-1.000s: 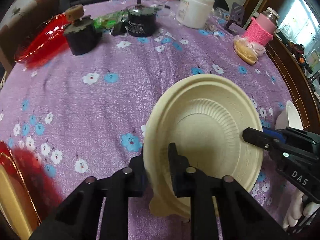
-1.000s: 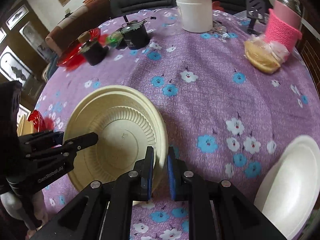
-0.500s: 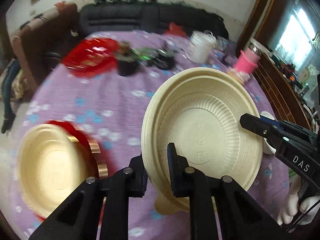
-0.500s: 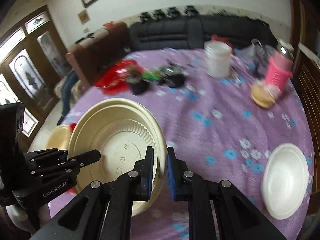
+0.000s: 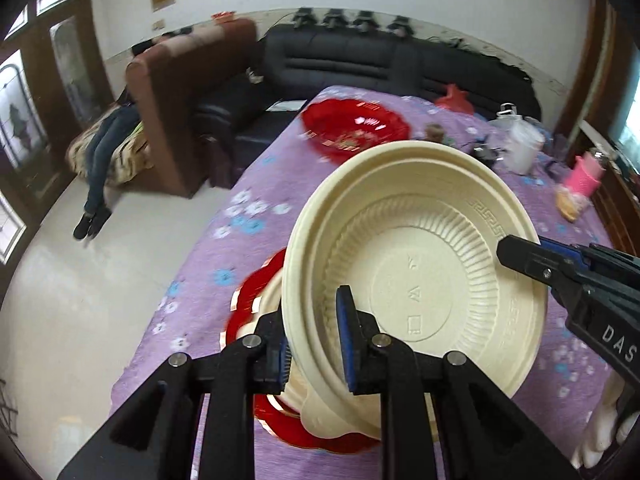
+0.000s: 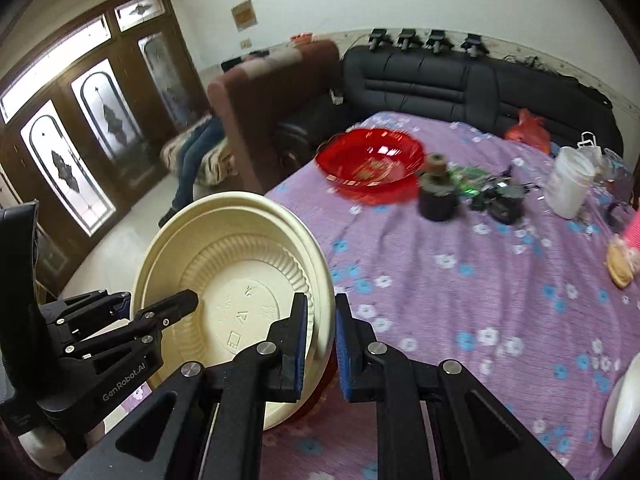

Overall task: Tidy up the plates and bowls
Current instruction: 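Carry the second cream bowl onto the stack and lower it in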

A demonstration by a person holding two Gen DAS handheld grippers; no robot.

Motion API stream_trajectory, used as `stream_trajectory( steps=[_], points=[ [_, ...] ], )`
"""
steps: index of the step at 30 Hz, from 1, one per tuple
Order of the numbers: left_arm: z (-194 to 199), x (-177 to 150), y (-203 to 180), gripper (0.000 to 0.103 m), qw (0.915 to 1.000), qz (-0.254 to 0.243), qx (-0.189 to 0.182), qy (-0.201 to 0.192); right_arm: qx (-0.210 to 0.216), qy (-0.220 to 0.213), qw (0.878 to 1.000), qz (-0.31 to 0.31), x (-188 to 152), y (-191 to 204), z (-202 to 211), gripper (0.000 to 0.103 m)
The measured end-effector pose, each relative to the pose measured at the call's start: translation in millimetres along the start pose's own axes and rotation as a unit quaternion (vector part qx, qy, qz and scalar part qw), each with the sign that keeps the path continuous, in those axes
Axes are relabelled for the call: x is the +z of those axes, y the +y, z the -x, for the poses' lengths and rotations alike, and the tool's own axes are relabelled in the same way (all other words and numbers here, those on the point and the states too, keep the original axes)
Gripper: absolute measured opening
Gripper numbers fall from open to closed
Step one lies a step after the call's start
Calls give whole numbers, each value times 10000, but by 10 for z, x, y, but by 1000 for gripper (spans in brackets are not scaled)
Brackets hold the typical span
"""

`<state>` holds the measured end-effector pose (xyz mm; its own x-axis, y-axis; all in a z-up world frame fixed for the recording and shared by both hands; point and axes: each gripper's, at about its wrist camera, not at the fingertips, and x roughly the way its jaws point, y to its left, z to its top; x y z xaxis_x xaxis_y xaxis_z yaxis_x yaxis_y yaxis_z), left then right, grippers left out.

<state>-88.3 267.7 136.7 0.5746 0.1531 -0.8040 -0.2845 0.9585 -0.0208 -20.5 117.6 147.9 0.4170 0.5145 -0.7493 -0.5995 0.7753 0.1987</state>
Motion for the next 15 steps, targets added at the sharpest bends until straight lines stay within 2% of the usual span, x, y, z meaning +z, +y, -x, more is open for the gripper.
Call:
stream_trajectory(
  steps=[5, 10, 14, 15],
  points=[
    [-226, -86, 205, 18, 9998, 64, 137, 148, -199, 263, 9994, 118, -88, 136, -301, 15],
    [-311, -164, 222, 19, 9993, -53, 351, 156, -226, 453, 9986, 165, -173, 192, -485, 15],
    [-346, -199, 217, 35, 9985, -184, 475, 210, -246, 459, 9984, 211, -192, 206, -539, 15],
    [-350, -207, 218, 44, 9982, -226, 520, 196, -262, 458, 9984, 221, -191, 206, -542, 15]
  ],
)
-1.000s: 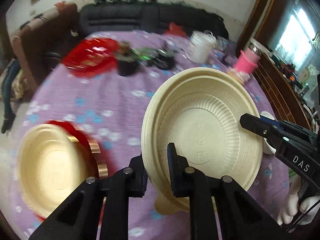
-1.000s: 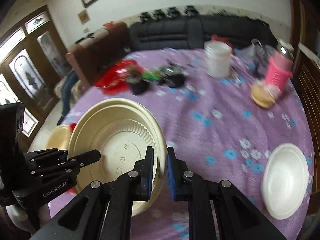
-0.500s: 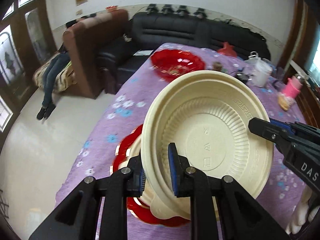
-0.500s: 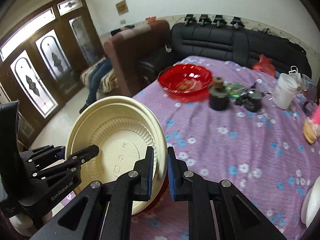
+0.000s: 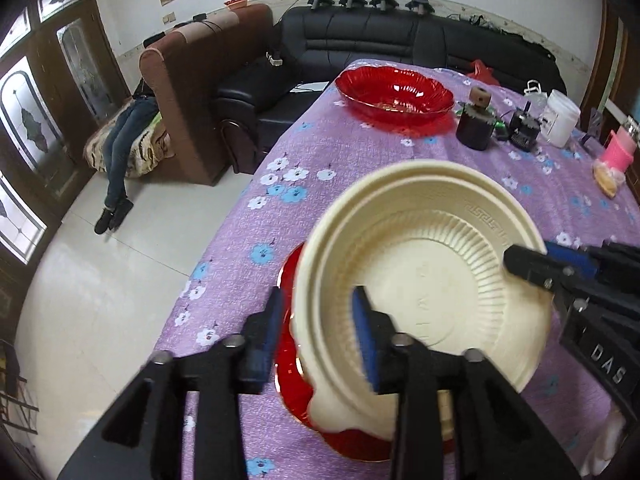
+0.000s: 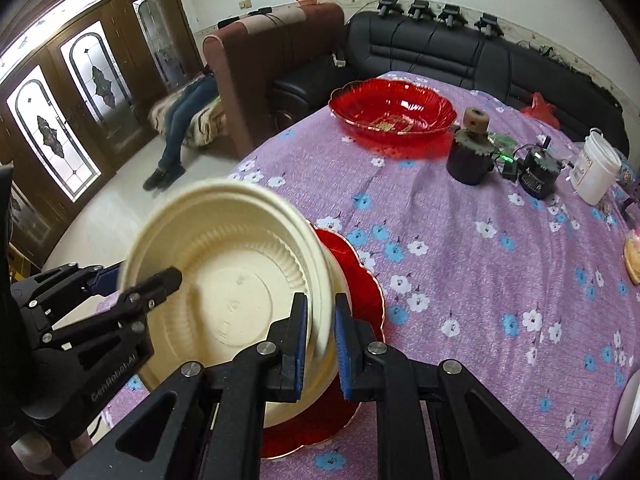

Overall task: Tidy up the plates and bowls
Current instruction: 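Carry the second cream bowl onto the stack and lower it in, then open the right gripper and lift it away from the stack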

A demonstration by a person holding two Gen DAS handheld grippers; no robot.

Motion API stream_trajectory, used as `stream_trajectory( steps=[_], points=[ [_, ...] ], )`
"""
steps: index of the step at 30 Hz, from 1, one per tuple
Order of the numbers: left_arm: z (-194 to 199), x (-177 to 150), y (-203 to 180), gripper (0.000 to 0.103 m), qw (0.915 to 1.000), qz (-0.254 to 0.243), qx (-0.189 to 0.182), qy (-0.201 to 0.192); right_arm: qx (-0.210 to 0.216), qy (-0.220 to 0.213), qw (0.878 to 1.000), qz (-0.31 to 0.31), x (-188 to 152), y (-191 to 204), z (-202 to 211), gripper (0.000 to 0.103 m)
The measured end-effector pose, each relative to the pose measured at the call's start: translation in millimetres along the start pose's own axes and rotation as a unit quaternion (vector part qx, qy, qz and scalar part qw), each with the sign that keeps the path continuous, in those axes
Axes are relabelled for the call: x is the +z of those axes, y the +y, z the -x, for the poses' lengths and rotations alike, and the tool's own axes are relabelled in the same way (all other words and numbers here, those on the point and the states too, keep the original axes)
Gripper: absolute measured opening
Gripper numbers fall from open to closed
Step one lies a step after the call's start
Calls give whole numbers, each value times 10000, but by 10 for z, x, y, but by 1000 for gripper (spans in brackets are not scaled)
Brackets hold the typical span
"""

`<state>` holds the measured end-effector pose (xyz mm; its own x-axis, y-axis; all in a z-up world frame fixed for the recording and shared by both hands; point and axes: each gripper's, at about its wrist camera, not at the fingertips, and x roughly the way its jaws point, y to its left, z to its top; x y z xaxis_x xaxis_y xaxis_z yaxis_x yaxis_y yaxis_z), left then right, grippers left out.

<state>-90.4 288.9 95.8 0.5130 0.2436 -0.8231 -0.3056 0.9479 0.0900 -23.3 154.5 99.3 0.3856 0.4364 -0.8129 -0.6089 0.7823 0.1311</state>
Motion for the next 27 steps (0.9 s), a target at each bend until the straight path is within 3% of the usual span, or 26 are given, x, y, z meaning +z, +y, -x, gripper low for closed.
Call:
stream_trajectory(
  steps=[1, 8, 10, 12, 13, 20, 27],
  points=[
    [20, -7, 4, 51, 10000, -45, 63, -48, -6, 0, 10000, -5, -3, 16, 5, 15],
    [203, -24, 173, 59, 9994, 167, 31, -307, -9, -153, 9998, -120, -25, -9, 8, 15],
    [275, -52, 219, 62, 9988, 266, 2, -405, -26, -330, 9994, -111, -45, 18, 40, 24],
    [352, -90, 251, 65, 9981, 356, -55, -501, -14, -580, 9983, -102, -60, 32, 92, 56],
    [410, -115, 268, 68, 9974, 404, -76, -584, 27, -684, 9976, -94, -56, 40, 119, 61],
    [732, -239, 213, 79, 9924, 505, -2, -1121, -66, -1262, 9920, 18, -72, 126, 424, 64],
    [1071, -415, 25, 99, 9757, 589, 679, -1997, -141, -1675, 9858, -56, -452, 46, 772, 72]
  ],
)
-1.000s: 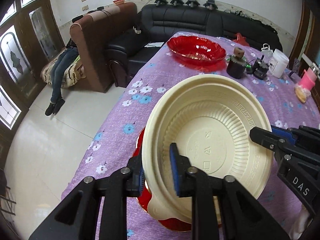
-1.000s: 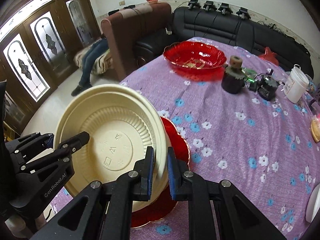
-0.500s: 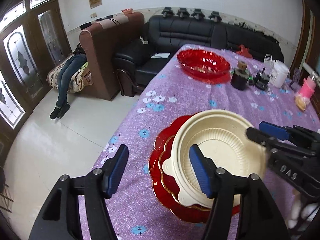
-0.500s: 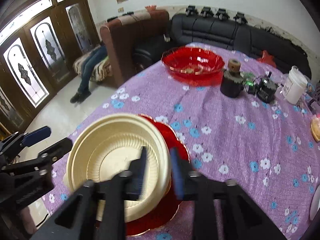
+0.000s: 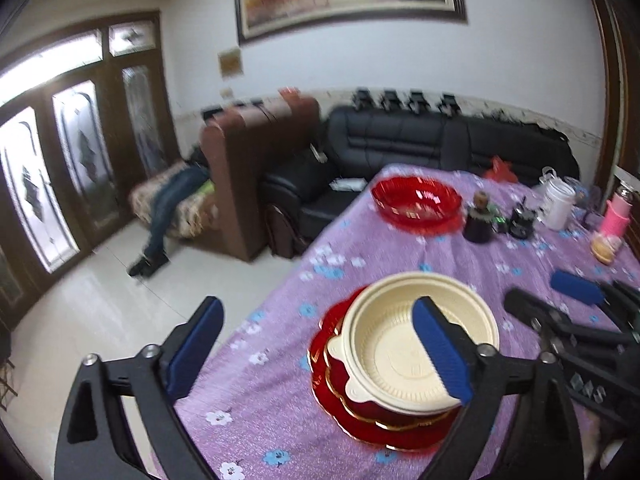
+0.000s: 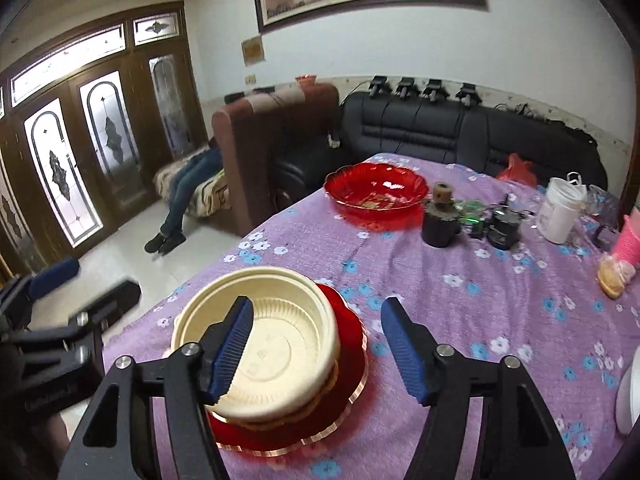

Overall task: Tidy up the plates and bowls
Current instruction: 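Open the right gripper and lift it away from the stack, then move the right gripper to the large white bowl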

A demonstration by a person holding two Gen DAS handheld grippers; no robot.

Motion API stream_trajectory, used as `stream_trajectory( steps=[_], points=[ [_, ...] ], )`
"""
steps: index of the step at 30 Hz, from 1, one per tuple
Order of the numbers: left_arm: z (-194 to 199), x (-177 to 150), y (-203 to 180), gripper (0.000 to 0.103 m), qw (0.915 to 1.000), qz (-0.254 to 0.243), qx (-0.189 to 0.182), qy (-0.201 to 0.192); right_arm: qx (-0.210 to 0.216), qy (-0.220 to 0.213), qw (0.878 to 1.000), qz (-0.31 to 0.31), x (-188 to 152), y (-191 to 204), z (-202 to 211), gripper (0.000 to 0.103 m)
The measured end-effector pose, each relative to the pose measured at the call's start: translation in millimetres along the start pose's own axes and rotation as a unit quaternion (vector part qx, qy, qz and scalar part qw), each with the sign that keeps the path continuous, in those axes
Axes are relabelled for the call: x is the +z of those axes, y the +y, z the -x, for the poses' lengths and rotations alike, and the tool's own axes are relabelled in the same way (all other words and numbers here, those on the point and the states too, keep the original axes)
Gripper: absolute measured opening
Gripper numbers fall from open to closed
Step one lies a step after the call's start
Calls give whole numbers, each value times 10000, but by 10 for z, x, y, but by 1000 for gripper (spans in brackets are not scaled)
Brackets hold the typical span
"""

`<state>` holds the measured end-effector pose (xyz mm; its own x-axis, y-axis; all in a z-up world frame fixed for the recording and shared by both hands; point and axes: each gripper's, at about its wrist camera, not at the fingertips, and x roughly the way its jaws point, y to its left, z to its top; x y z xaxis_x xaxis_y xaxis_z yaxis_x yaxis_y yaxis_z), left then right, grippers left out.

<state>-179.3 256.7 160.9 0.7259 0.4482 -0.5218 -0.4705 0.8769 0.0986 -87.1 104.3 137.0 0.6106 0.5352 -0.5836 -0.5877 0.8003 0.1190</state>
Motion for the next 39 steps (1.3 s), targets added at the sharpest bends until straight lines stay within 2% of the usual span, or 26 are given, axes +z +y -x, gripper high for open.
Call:
stream_trajectory(
  steps=[2, 7, 13, 27, 39],
  points=[
    [57, -19, -67, 100, 9999, -78, 75, -105, -61, -68, 9999, -88, -110, -63, 97, 73],
    [116, -100, -319, 101, 9991, -314, -275, 42, -59, -61, 9981, -615, -363, -338, 269, 75],
    [147, -166, -613, 101, 9970, -618, -448, 135, -131, 51, 9942, -1065, -552, -649, 366, 75],
    [171, -222, -1035, 100, 9929, -987, -619, 249, -282, 161, 9887, -1466, -855, -1068, 571, 75],
    [230, -253, -1314, 101, 9886, -1287, -741, 259, -444, 105, 9858, -1618, -945, -1295, 756, 75]
  ],
)
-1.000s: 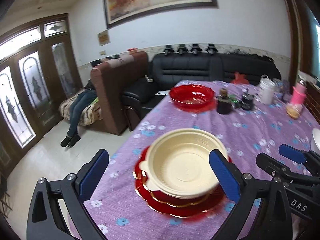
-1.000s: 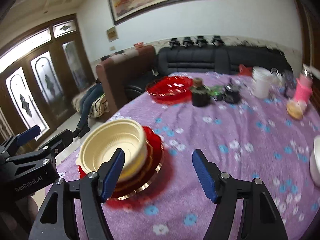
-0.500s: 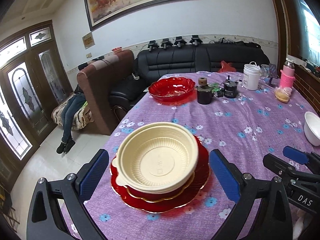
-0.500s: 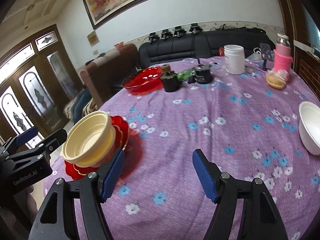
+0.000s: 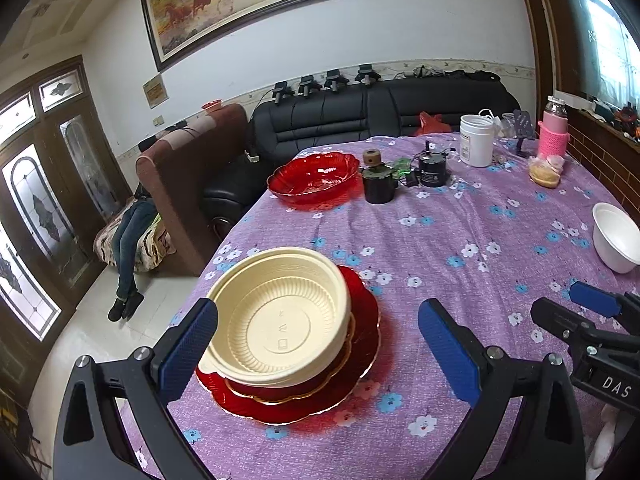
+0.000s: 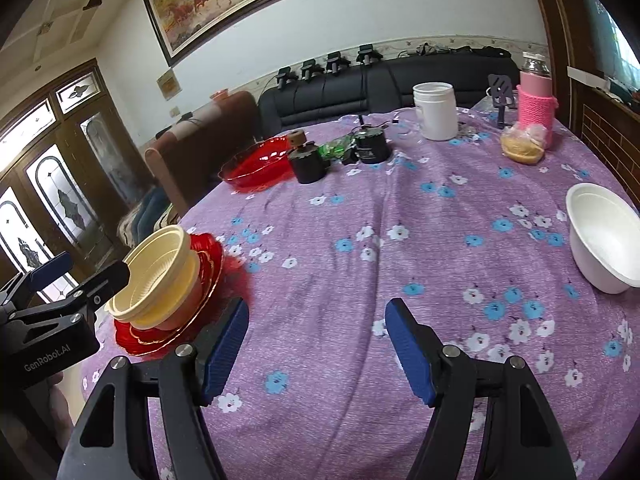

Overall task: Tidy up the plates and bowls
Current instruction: 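Move the right gripper to the large white bowl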

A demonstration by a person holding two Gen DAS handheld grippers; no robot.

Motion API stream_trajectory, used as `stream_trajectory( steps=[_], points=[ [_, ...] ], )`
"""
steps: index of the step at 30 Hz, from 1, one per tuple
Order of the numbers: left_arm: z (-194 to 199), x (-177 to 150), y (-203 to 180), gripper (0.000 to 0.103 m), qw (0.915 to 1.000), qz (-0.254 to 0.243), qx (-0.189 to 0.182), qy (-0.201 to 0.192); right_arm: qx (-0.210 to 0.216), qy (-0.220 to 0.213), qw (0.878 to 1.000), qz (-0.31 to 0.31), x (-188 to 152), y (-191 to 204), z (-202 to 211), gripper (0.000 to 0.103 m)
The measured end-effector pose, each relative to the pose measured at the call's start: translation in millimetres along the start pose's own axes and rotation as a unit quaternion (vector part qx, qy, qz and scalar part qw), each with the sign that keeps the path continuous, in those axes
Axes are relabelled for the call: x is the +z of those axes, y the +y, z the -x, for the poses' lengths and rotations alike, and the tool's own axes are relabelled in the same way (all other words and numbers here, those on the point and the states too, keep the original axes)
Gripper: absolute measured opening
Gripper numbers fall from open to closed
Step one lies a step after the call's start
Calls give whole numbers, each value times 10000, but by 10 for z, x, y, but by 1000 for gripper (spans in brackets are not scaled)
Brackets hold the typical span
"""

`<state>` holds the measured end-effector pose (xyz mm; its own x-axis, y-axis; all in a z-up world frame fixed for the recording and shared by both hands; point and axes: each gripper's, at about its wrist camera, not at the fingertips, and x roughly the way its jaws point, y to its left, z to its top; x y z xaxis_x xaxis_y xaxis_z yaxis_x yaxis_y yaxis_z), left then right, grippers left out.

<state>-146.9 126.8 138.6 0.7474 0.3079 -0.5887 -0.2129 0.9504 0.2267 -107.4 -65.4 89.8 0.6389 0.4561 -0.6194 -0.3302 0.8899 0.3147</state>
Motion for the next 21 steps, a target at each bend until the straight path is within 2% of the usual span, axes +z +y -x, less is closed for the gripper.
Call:
stream_trajectory(
  steps=[12, 17, 21],
  points=[
    [-20, 33, -272, 100, 9995, -233, -179, 79, -96, -35, 9998, -186, -46, -249, 137, 75],
    [11, 130, -443, 100, 9981, -415, -451, 55, -290, -79, 9992, -272, -38, -491, 284, 75],
    [-12, 256, -627, 100, 9945, -501, -906, 167, -664, -252, 9965, -431, 8, -857, 535, 75]
  ],
)
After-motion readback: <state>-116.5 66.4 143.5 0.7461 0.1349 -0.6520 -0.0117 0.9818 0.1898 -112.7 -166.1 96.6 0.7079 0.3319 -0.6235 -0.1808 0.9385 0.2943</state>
